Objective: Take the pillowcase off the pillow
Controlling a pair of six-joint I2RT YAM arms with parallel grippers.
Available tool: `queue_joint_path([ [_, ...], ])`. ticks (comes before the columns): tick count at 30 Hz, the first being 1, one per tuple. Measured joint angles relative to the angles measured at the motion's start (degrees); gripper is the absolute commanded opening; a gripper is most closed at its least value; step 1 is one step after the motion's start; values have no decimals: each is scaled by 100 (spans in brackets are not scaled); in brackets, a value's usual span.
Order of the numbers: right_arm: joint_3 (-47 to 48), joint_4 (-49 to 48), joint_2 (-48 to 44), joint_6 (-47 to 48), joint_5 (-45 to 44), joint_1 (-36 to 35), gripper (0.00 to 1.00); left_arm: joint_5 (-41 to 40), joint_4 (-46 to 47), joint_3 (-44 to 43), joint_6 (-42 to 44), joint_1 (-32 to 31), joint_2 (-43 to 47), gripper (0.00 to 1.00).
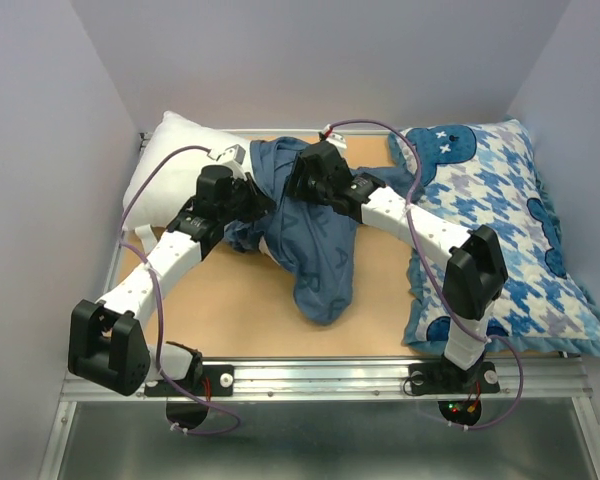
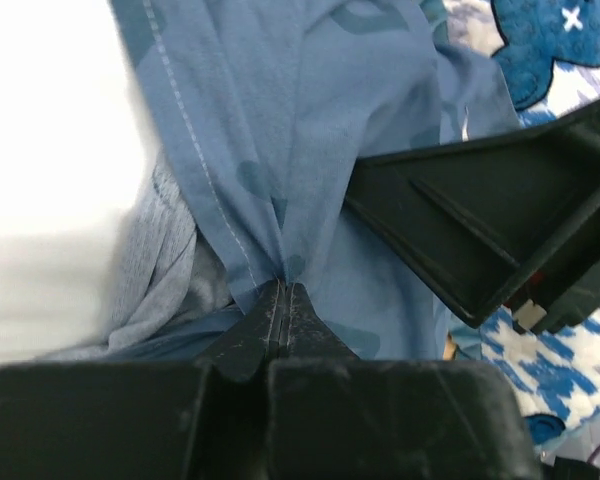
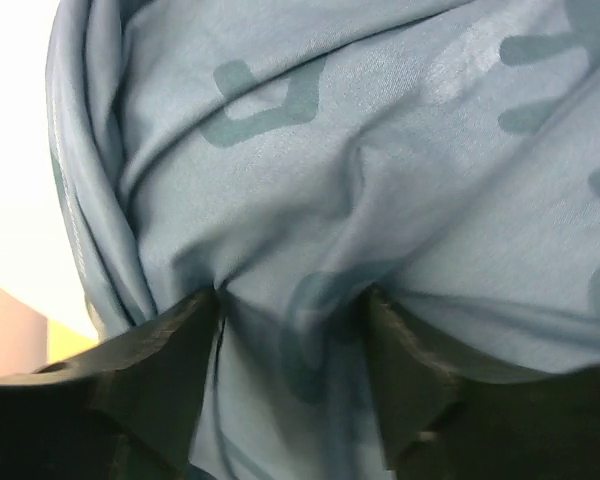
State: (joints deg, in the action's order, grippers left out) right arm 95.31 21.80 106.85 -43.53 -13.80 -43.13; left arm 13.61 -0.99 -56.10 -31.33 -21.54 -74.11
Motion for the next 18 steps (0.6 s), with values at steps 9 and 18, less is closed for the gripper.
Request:
queue_joint_path([
  [9,0,-120,-160,111,2,-11,84,428,-11,0,186,-442,-22,0],
  [18,0,-286,-94,339,2,-87,51,710,-2,17,254,-584,-107,0],
])
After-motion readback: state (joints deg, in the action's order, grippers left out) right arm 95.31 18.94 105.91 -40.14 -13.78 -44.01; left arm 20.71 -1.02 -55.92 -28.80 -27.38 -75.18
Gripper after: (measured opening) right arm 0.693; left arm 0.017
